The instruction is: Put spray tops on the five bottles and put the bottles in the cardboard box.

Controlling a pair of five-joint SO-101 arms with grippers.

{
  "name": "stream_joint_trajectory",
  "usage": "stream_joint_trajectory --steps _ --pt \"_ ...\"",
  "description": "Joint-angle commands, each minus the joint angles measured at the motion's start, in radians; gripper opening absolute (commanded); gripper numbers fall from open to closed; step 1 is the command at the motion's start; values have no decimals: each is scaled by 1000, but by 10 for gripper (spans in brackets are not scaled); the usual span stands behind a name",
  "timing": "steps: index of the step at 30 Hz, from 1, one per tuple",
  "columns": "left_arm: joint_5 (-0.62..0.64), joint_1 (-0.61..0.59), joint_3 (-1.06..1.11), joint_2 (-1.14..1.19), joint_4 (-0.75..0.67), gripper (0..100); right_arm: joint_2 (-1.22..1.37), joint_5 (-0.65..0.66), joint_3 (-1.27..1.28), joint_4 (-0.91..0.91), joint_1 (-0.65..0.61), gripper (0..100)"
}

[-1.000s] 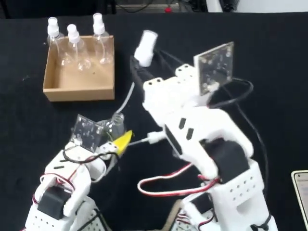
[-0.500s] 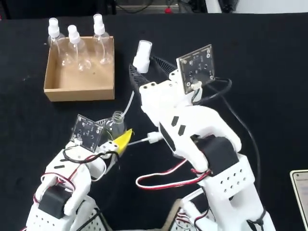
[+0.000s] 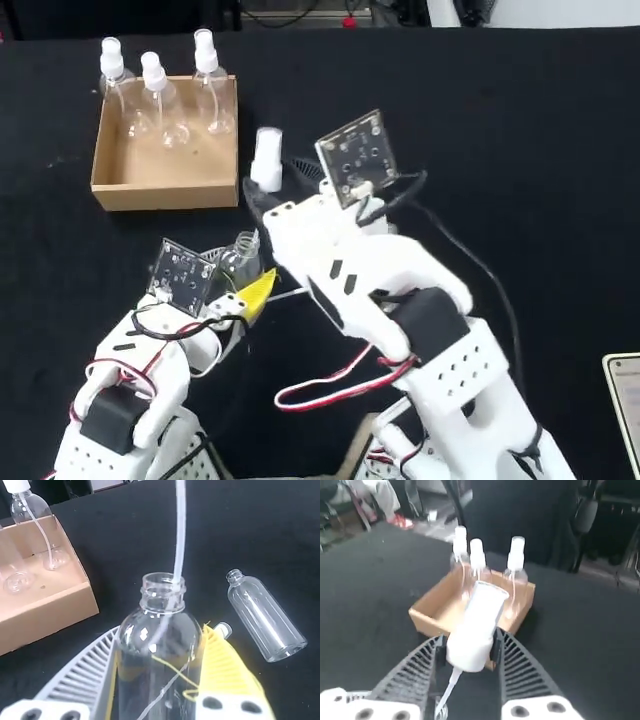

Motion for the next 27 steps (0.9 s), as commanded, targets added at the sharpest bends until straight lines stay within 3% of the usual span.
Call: stream_joint_trajectory --steps 1,19,27 --pt "-3 2 -15 2 -25 126 -27 0 35 -12 -18 43" --pt "-5 2 -7 2 -18 123 -38 -104 131 5 -129 39" --pt "-5 2 -10 2 -18 123 -236 -97 278 -5 -132 42"
